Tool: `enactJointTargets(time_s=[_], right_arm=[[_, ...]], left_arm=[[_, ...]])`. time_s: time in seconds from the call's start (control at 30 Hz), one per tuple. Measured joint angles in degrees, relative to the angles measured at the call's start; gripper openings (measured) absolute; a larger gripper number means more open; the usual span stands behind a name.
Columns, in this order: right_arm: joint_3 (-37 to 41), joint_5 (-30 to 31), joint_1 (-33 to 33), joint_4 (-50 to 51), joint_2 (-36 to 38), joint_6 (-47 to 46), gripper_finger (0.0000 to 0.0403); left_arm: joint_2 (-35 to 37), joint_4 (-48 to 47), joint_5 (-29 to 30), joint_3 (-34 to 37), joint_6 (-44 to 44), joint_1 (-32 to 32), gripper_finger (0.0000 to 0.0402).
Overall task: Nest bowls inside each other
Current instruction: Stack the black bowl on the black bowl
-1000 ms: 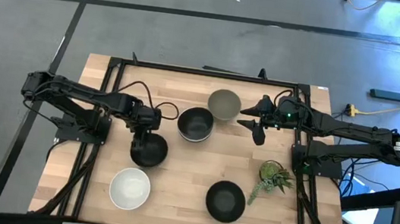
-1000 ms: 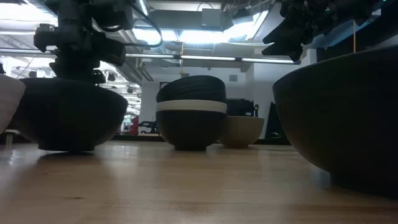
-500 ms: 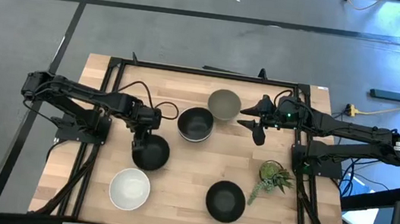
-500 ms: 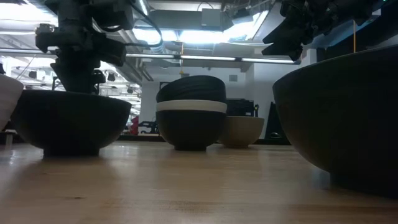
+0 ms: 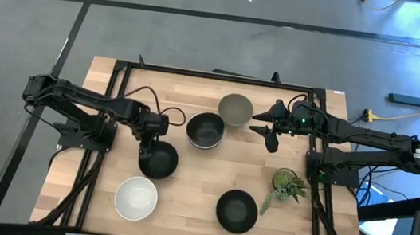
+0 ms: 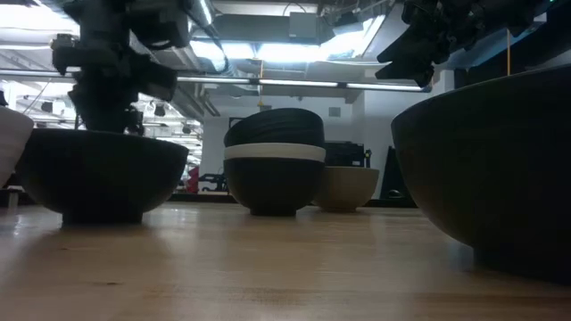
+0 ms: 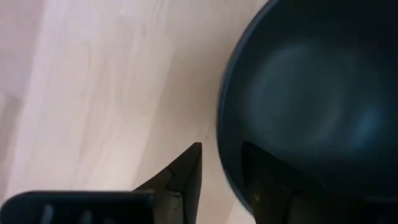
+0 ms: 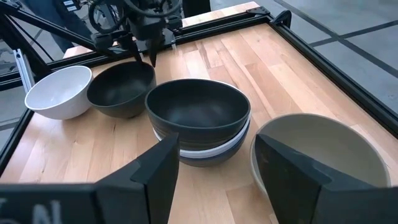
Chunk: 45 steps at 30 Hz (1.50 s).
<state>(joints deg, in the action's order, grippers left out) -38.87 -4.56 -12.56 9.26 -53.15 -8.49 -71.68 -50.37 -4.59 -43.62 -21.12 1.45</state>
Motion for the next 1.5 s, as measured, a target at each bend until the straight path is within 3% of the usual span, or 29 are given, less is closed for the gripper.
enactJointTargets(time_s=[0.2, 0.4, 0.83, 1.07, 1.33, 1.5], right_arm=[[0.00, 0.00, 0.00, 0.00, 0.00, 0.22, 0.0211], [0.00, 0.01, 0.00, 0.00, 0.00, 0.22, 0.0211], [0.00, 0.00, 0.00, 0.00, 0.00, 0.00, 0.0211], [0.00, 0.00, 0.00, 0.00, 0.02, -0.25, 0.0211], [0.00, 0.00, 0.00, 0.00, 0.02, -0.56, 0.0211], [0.00, 0.00, 0.00, 0.00, 0.02, -0.68, 0.0211]], left_arm=[[-0.02, 0.02, -0.98, 1.69, -3.89, 0.00, 0.0077], [-0.02, 0.08, -0.95, 1.69, -3.90, 0.04, 0.0010], [1.32, 1.83, 3.70, 1.47, -1.90, 5.42, 0.0003], [2.03, 2.45, 3.90, -4.75, 5.48, 11.69, 0.0002], [2.01, 2.63, 3.54, -16.89, 14.12, 18.73, 0.0002], [1.97, 3.75, 0.49, -22.53, 17.18, 22.58, 0.0002]])
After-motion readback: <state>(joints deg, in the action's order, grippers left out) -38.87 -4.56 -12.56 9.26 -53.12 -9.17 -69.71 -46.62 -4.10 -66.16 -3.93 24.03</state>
